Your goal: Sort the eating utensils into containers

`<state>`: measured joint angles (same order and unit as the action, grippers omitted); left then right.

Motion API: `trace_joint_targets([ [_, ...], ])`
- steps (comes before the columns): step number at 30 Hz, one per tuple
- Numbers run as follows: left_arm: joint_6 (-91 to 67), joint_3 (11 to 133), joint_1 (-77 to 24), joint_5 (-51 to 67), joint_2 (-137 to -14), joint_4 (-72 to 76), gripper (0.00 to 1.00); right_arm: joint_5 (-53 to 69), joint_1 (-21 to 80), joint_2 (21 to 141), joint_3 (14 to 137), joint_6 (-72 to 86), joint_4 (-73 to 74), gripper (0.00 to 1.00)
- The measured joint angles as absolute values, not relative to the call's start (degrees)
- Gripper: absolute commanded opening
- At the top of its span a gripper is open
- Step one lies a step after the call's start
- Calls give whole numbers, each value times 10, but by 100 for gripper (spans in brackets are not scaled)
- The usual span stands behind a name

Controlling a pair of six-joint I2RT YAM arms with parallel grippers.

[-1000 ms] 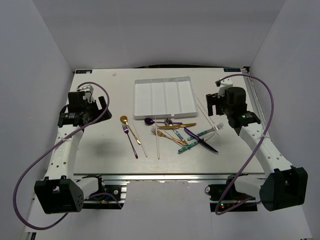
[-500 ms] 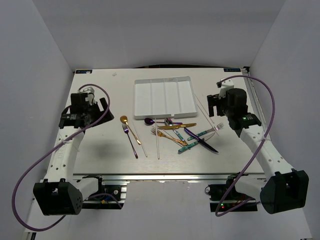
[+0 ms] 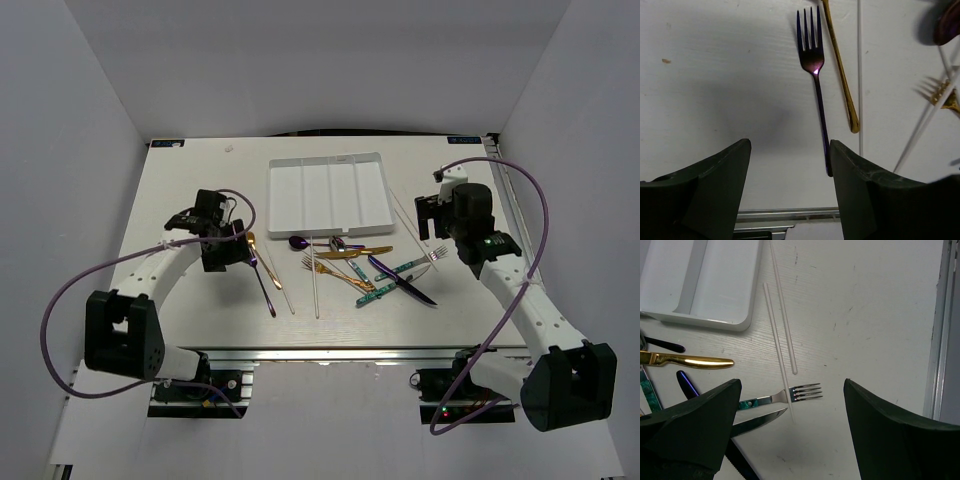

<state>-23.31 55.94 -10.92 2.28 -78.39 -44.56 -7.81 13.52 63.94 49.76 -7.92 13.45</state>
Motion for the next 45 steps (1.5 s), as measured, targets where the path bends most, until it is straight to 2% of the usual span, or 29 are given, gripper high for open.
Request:
trace_joint_targets([
  [8,-250,560,-148,15,-866,-448,73,-77,135,677,497,-77,126,89],
  [11,-260,561,-163,9,-885,-448,65,-75,135,691,497,-78,119,89],
  [14,-265,564,-167,-4,-912,-447,62,-75,135,709,502,-82,118,89],
  [23,-279,615,-167,-25,-1008,-468,60,-78,135,753,552,-101,117,89],
  [45,-283,632,-200,23,-965,-467,56,-77,134,768,553,-124,118,89],
])
